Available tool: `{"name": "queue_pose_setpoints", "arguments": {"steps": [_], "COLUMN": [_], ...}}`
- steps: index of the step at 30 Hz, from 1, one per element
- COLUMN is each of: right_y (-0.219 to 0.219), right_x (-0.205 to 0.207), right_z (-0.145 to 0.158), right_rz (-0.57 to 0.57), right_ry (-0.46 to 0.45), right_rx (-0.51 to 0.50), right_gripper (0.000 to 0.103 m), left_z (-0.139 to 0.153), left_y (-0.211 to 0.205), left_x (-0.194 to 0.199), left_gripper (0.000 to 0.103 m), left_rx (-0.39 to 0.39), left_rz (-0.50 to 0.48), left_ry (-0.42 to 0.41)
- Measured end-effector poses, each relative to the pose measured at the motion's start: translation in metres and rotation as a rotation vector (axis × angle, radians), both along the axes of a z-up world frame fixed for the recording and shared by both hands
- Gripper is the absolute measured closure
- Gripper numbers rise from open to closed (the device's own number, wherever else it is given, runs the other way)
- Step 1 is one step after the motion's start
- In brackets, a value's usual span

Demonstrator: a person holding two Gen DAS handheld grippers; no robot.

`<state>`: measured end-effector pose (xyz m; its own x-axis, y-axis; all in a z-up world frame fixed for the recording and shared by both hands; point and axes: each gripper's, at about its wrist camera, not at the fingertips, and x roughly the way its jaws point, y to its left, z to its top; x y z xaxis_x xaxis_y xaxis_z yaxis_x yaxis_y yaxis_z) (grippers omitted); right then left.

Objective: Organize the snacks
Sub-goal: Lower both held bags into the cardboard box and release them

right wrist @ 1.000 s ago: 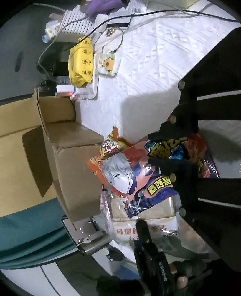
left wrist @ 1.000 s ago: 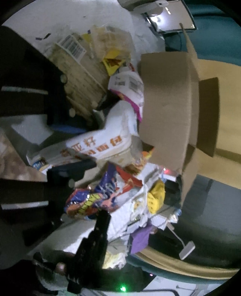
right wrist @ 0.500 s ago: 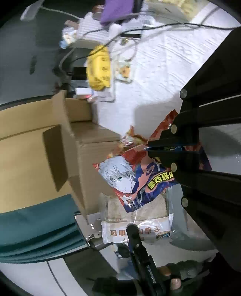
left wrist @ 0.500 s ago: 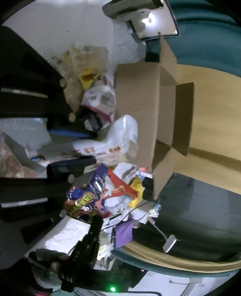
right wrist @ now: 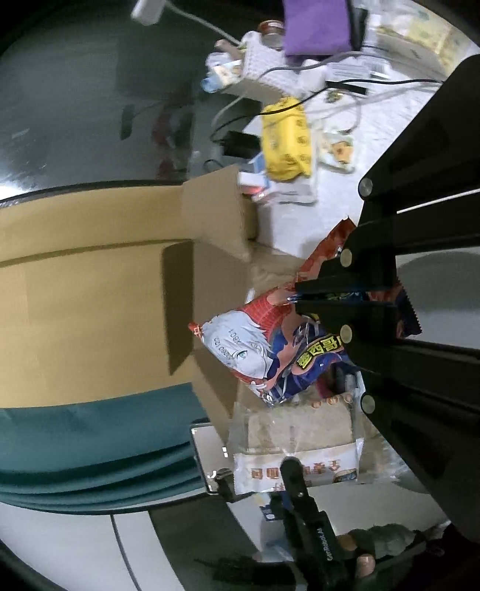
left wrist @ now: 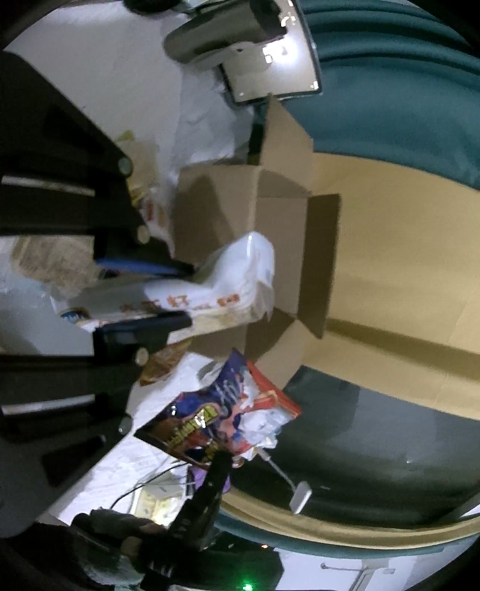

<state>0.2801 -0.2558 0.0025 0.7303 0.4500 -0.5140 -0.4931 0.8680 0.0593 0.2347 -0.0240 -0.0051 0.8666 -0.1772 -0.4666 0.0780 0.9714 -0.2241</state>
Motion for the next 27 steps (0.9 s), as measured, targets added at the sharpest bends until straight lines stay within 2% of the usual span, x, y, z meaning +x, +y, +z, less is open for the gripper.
{"name": "queue_pose_setpoints", "arguments": {"steps": [10,18,22,27], "right_y": [0.040,0.073,0.086,0.103], "right_x": [0.039,0.083,0.108,0.141], "right_z": [0.030,0.041,0.039,0.034], "right_rz": [0.032,0.053,0.049,0.017], "right_ry": [-0.074,-0.112,-0.119,-0.128], "right_rx": [-0.013,-0.046,-0.062,-0.095], "right_gripper": [0.100,0.100,0.100,0.100], "left_z": [0.028,0.041,0.043,0.035], "left_y": [0.035,0.058,0.069,0.083], "left_x": [0.033,0.073,0.099,0.139], "left_gripper": [0.082,0.082,0.082,0.082], "left_rx": [0.024,0.046,0.062,0.058], "left_rz": [0.027,0.045,0.050,0.037], "left_ry": [-0.079,-0.127,-0.127,-0.085]}}
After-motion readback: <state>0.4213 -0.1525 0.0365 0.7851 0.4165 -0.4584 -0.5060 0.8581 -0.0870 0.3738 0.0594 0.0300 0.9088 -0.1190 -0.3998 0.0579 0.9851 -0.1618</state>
